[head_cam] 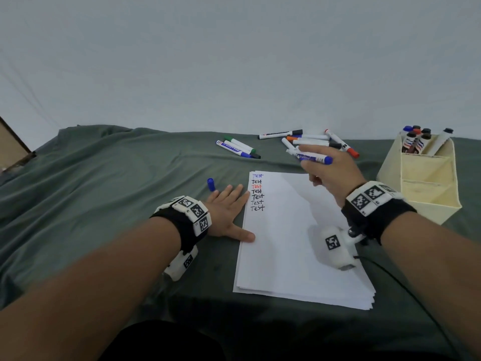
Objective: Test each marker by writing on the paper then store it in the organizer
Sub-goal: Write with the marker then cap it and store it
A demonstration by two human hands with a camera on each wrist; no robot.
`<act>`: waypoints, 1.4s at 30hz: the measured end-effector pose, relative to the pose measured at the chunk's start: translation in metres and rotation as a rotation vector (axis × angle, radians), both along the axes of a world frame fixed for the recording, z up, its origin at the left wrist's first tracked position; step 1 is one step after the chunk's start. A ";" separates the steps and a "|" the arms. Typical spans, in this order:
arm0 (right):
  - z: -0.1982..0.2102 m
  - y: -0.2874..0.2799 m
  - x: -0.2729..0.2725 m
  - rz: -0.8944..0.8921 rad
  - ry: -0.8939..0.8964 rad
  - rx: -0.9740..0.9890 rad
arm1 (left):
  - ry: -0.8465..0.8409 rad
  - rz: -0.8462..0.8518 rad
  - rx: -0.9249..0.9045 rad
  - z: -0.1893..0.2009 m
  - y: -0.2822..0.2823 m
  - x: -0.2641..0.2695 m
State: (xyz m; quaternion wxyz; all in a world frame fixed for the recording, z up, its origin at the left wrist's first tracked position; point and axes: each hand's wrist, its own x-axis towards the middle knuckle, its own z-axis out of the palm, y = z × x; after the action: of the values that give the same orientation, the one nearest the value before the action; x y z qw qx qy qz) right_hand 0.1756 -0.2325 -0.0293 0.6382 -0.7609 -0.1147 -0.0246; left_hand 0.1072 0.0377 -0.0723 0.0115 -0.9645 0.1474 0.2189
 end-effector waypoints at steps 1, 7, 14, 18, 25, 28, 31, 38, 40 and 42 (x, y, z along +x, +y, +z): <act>-0.001 0.006 -0.005 -0.006 0.078 0.170 | -0.002 0.000 0.004 0.000 0.000 0.000; -0.027 0.042 -0.033 -0.109 0.501 0.617 | -0.005 0.003 0.010 0.001 -0.001 -0.001; -0.054 0.048 -0.043 -0.022 0.404 0.605 | -0.016 0.013 0.014 0.002 -0.002 -0.001; -0.054 0.049 -0.048 0.052 0.344 0.464 | -0.010 0.022 0.014 0.001 -0.003 -0.001; -0.055 0.052 -0.049 0.083 0.280 0.309 | -0.001 0.019 0.032 0.004 -0.005 -0.002; -0.057 0.051 -0.048 0.087 0.263 0.267 | -0.004 0.021 0.029 0.004 -0.004 -0.002; -0.057 0.051 -0.048 0.100 0.240 0.227 | 0.000 0.024 0.029 0.003 -0.004 -0.001; -0.056 0.050 -0.049 0.113 0.243 0.259 | 0.018 0.023 0.047 0.002 -0.003 0.001; -0.056 0.050 -0.050 0.113 0.248 0.275 | 0.018 0.025 0.044 0.002 -0.003 0.001; -0.056 0.050 -0.050 0.121 0.244 0.250 | 0.013 0.026 0.040 0.002 -0.003 0.001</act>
State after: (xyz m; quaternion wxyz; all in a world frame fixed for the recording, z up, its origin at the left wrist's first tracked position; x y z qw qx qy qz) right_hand 0.1255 -0.1820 -0.0854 0.7371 -0.6649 -0.0782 0.0921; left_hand 0.1082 0.0345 -0.0700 0.0273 -0.9644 0.1307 0.2283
